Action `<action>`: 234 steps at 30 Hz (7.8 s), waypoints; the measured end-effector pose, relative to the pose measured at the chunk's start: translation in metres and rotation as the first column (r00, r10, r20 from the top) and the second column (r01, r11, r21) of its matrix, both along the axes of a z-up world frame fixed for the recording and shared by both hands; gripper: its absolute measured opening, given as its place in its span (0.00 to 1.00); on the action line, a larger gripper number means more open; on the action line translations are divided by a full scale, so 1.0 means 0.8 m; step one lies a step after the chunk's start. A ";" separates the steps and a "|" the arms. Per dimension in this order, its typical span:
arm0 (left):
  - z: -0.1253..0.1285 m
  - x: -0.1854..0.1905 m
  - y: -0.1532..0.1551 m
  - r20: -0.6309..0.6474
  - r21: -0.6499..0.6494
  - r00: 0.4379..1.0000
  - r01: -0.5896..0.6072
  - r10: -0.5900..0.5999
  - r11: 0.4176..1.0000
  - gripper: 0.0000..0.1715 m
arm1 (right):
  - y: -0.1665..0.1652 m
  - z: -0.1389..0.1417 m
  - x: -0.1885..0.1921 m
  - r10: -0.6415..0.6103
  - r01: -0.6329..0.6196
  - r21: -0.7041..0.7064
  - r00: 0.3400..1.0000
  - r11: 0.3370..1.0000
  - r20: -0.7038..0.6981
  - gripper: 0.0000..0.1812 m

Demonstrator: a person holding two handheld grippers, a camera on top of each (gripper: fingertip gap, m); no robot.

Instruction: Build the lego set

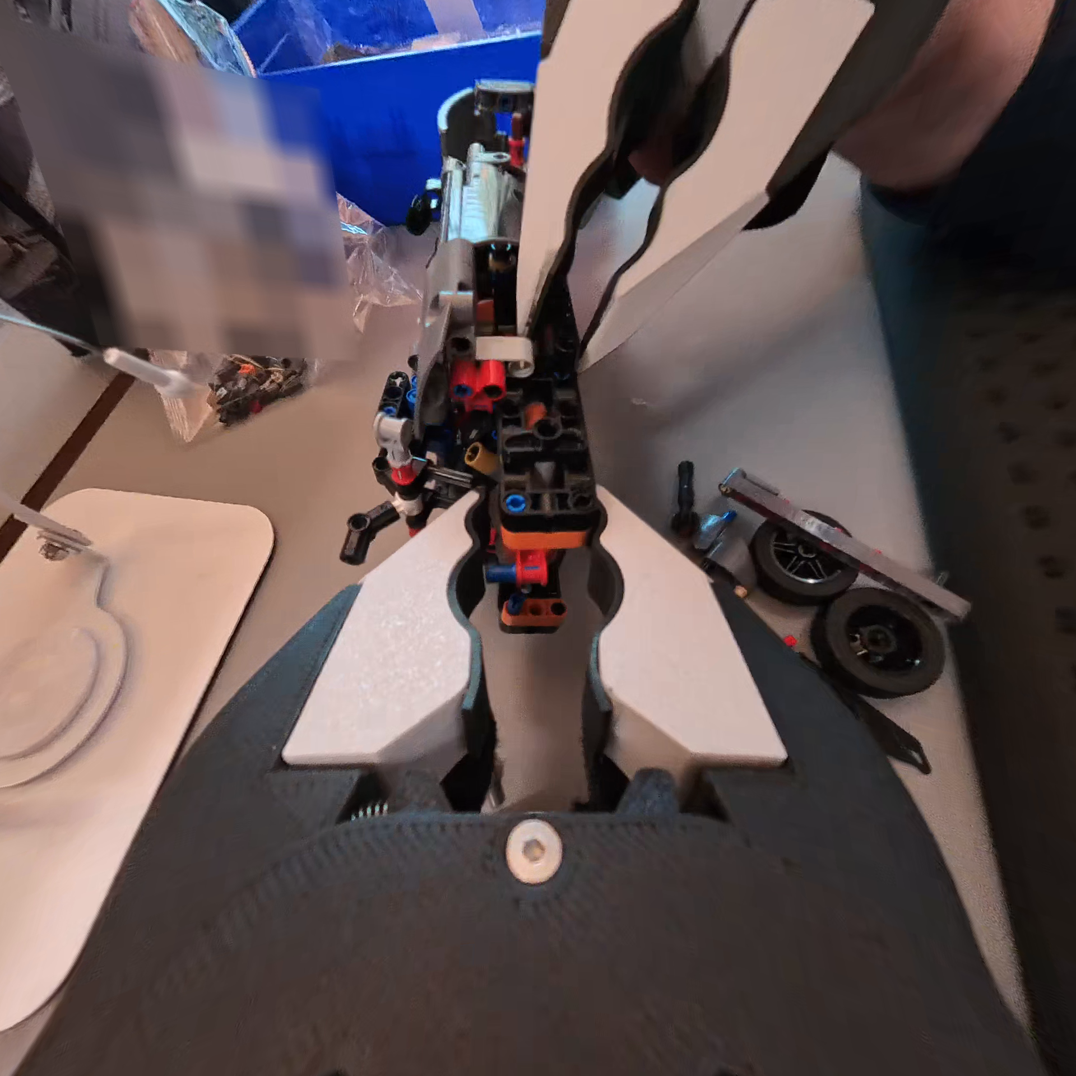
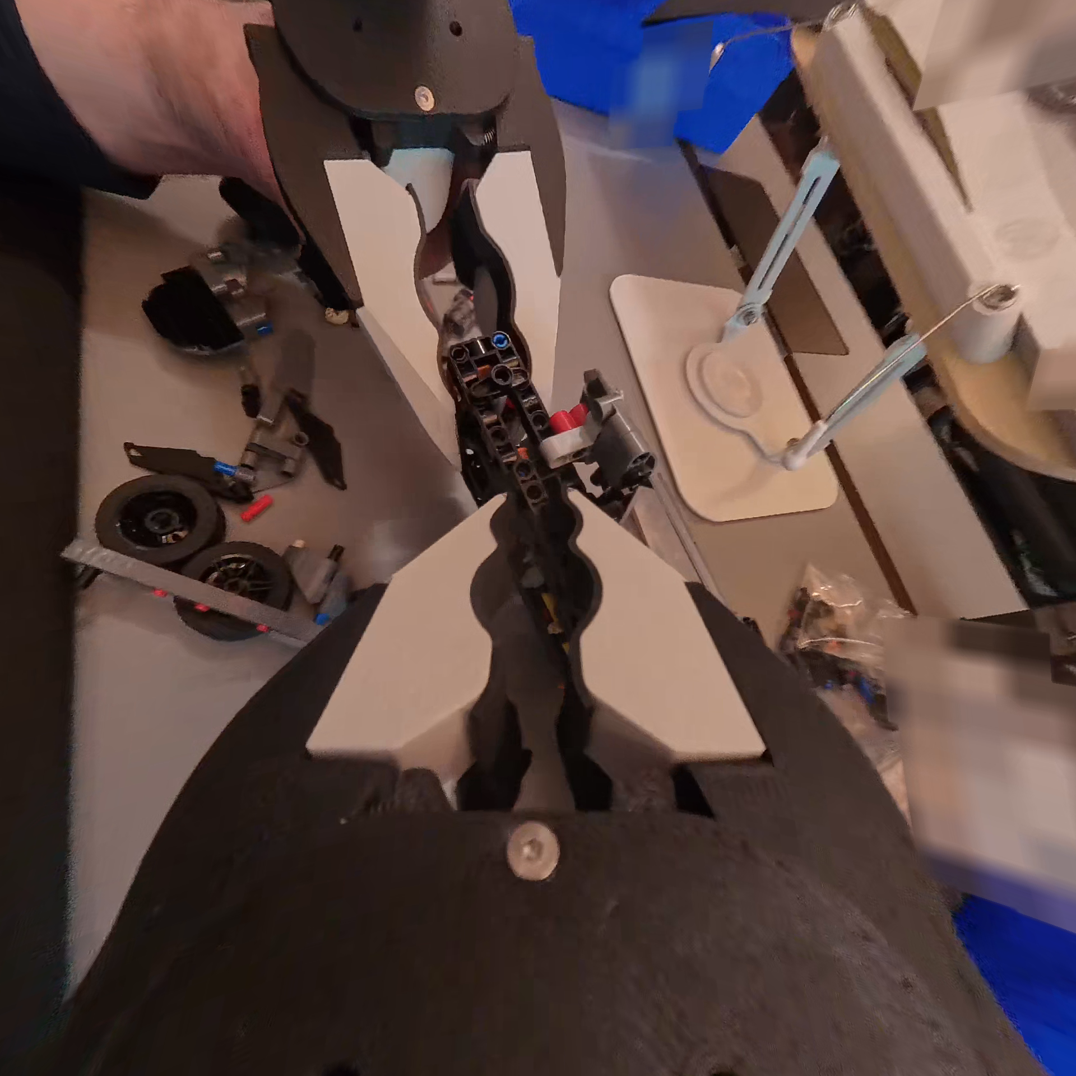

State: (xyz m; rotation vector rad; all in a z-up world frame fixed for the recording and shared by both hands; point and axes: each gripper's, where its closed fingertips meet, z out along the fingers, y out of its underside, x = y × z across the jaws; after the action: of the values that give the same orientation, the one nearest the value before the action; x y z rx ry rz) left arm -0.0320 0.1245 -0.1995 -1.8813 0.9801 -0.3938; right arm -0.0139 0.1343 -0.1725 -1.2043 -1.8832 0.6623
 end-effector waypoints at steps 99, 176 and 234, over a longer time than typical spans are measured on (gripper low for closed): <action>-0.045 -0.047 0.030 -0.490 0.157 0.854 -0.108 0.173 0.982 0.16 | 0.011 -0.001 0.020 -0.185 0.183 0.119 0.983 0.976 0.007 0.14; -0.040 0.016 0.060 -0.540 0.307 0.822 -0.011 0.184 0.952 0.32 | 0.006 -0.004 0.047 -0.240 0.250 0.137 0.967 0.958 -0.085 0.17; -0.024 0.046 0.079 -0.358 0.121 0.930 -0.039 0.080 0.992 0.28 | 0.018 -0.030 0.066 -0.326 0.323 -0.058 0.943 0.945 -0.060 0.01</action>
State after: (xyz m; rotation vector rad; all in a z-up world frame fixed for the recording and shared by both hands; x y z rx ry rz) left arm 0.0046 0.1874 -0.2189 -1.9128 1.1577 0.0512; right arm 0.0391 0.1485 -0.1966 -1.4630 -1.5701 0.5608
